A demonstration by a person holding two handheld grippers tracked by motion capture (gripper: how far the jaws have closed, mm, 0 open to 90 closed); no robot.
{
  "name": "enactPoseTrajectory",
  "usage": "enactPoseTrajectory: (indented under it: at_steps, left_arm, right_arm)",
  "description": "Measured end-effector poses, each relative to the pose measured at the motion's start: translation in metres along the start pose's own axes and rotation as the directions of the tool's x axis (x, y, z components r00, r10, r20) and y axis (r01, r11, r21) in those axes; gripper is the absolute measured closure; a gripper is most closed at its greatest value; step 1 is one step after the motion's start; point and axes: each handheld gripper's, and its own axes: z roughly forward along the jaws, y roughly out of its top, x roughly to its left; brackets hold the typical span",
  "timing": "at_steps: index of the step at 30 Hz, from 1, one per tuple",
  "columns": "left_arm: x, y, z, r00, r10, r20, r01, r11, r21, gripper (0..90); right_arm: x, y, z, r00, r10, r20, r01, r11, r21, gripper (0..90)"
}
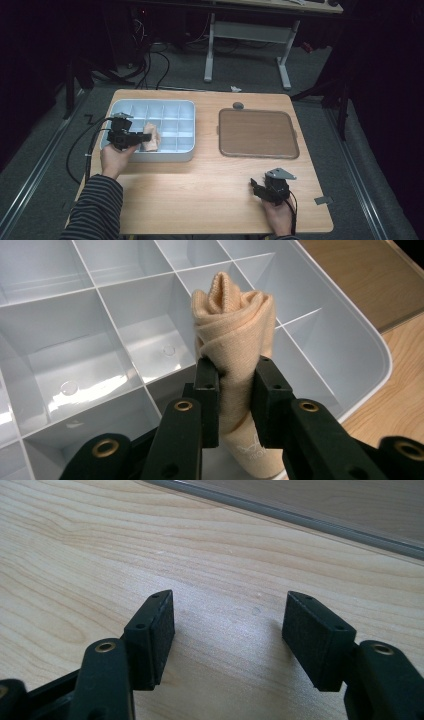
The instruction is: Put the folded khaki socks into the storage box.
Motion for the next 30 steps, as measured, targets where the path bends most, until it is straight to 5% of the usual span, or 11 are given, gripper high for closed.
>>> enactPoseTrajectory:
  at_steps: [20,30]
  left_arm:
    - [0.009,-0.002,0.016,0.9996,-0.028,-0.006,0.028,0.9913,0.129,76.4]
    - [0.005,-0.003,0.021,0.9986,0.016,-0.05,-0.007,0.9856,0.169,76.4]
  right_arm:
    - [0.0,0.0,0.0,1.0,-0.002,0.0,0.002,1.0,-0.001,38.0]
    - [0.0,0.0,0.0,1.0,-0.002,0.0,0.002,1.0,-0.001,38.0]
